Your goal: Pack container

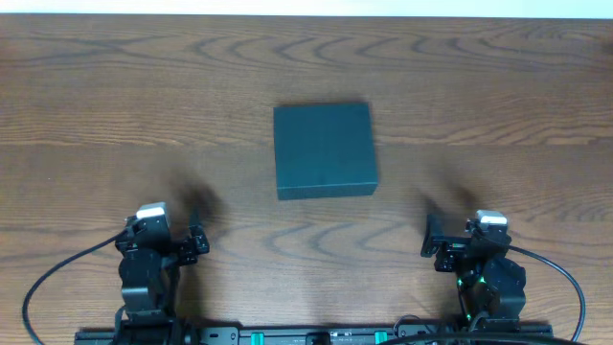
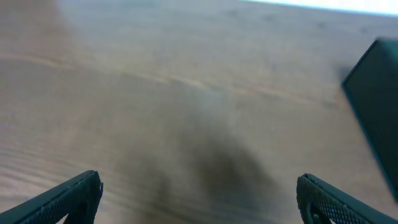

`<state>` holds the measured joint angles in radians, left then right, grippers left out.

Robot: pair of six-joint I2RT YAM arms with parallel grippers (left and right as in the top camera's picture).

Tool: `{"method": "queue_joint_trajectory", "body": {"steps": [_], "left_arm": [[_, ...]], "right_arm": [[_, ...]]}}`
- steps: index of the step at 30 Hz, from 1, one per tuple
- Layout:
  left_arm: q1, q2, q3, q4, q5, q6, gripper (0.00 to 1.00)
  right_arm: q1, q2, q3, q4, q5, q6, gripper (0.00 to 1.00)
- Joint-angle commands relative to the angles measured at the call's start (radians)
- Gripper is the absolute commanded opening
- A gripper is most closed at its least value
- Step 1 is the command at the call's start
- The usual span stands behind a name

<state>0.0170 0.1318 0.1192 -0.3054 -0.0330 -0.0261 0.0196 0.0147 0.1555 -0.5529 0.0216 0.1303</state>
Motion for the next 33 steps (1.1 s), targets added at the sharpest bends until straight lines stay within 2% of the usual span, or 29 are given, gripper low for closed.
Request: {"method": "queue_joint_trajectory", "body": {"steps": [1, 6, 13, 33], "left_arm": [[-0.002, -0.07, -0.026, 0.001, -0.008, 0.006, 0.99], [-0.005, -0.131, -0.026, 0.001, -0.008, 0.006, 0.98], [-0.05, -0.13, -0.026, 0.001, -0.008, 0.006, 0.98], [-0.052, -0.128, -0.026, 0.001, -0.008, 0.006, 0.98]], "right_arm": [[-0.007, -0.009, -0.008, 0.002, 0.004, 0.015, 0.99], [-0.007, -0.009, -0.008, 0.002, 0.004, 0.015, 0.99], [-0.007, -0.009, -0.008, 0.002, 0.004, 0.015, 0.99], [-0.007, -0.009, -0.008, 0.002, 0.004, 0.014, 0.99]]}}
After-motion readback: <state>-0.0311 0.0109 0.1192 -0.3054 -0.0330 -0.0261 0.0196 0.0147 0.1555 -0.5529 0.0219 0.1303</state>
